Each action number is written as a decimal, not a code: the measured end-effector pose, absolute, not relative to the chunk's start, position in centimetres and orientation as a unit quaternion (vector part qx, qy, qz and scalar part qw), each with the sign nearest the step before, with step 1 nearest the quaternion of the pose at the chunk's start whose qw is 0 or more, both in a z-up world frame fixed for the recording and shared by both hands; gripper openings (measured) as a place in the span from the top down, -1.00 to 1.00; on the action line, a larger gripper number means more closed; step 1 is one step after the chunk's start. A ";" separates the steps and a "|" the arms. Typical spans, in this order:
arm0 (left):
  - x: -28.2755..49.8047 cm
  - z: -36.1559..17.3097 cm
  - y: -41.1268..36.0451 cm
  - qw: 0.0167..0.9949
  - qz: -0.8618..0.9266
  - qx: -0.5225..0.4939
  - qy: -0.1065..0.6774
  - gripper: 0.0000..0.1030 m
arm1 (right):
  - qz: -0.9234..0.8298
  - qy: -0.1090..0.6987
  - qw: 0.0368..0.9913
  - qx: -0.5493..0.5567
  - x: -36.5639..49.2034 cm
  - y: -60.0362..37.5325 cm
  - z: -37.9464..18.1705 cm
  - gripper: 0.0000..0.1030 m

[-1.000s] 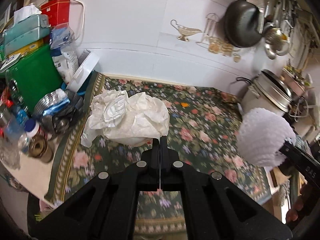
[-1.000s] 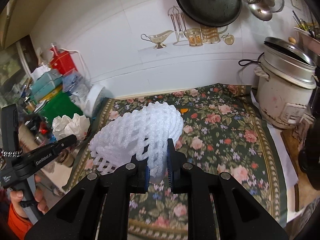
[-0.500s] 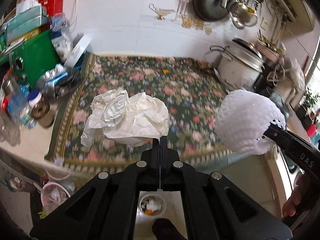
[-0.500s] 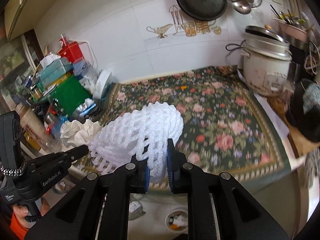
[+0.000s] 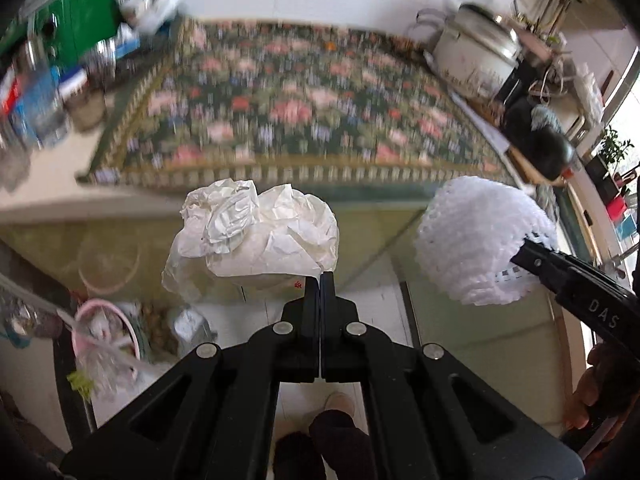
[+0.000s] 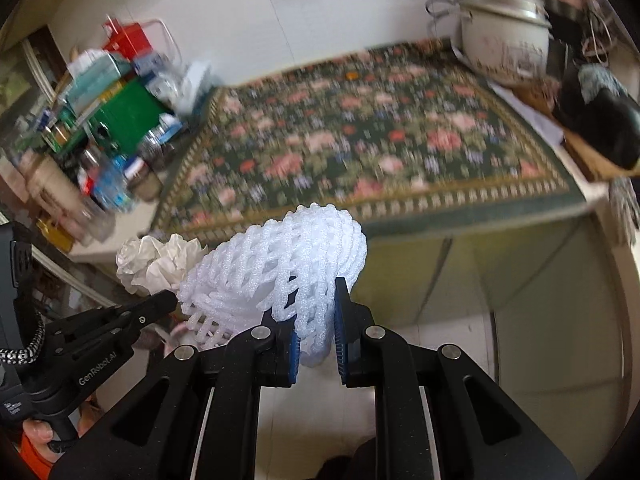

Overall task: Collect trash
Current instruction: 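Carry the crumpled tissue and white foam net down over the trash bin, then open both tools to drop the tissue and foam net into the bin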

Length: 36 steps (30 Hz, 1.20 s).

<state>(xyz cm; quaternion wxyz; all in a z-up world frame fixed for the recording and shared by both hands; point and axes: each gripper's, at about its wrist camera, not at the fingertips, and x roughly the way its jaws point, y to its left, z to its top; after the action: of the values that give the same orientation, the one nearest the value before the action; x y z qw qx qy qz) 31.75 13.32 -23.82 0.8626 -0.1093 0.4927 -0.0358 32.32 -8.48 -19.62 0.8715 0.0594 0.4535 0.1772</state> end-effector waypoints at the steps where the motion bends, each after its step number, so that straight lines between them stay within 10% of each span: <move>1: 31.6 -24.8 13.3 0.857 -0.037 -0.113 0.501 1.00 | 0.173 0.462 0.868 0.057 32.1 -8.6 -20.5 0.75; 36: 40.3 -78.4 9.3 0.727 -0.031 -0.225 0.648 0.94 | 0.184 0.620 0.763 0.017 39.5 -12.1 -70.6 0.74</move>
<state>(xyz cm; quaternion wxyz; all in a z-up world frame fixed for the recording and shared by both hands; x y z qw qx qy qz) 40.35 9.33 -78.42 0.7270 -0.2248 0.6480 -0.0311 39.48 -12.13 -70.62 0.7628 0.0166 0.6195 0.1843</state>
